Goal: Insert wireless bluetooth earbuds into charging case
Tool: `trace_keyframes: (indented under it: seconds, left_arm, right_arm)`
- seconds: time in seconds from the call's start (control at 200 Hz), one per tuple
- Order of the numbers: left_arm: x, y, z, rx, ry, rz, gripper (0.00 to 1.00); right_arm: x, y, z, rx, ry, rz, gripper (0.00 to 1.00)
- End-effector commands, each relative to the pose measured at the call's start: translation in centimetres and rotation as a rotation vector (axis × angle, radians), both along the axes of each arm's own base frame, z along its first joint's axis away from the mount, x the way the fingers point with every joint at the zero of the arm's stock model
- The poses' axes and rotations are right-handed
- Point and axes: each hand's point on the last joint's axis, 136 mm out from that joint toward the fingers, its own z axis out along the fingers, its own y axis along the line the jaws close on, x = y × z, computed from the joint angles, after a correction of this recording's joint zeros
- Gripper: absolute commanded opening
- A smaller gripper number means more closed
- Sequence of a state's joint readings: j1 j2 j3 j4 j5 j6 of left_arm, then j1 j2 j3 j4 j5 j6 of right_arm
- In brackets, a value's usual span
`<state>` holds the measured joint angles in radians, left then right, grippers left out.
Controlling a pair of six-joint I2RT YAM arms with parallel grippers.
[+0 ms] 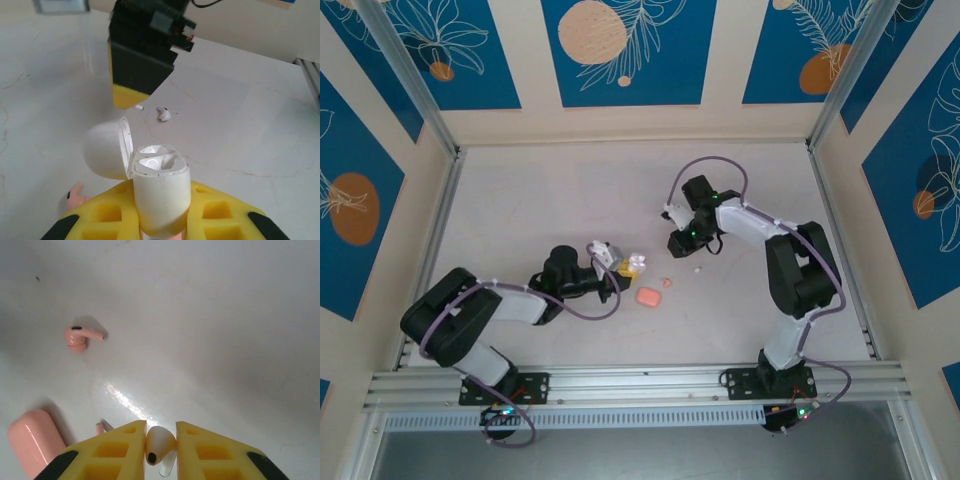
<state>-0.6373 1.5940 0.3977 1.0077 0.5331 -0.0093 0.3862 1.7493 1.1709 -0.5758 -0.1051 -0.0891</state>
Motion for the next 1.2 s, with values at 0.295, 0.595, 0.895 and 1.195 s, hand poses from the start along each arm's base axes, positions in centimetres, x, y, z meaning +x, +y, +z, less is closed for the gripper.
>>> trace_keyframes:
  seconds: [0.295, 0.595, 0.895, 1.195]
  left_arm:
    - [2.7, -1.9, 1.6, -0.140, -0.125, 0.051, 0.17]
    - [3.0, -2.7, 1.1, -0.133, -0.139, 0.050, 0.17]
    - [3.6, -3.6, 1.6, -0.155, -0.138, 0.037, 0.17]
    - [4.1, -3.9, 2.3, -0.175, -0.139, 0.049, 0.17]
  right_arm:
    - [1.1, 1.0, 4.0, 0.354, -0.144, -0.209, 0.21]
    - [0.9, 1.7, 7.8, 0.585, -0.262, -0.237, 0.21]
    - [-0.3, 3.6, 10.2, 0.727, -0.325, -0.180, 0.21]
    - [-1.3, 5.3, 11.5, 0.780, -0.369, -0.146, 0.21]
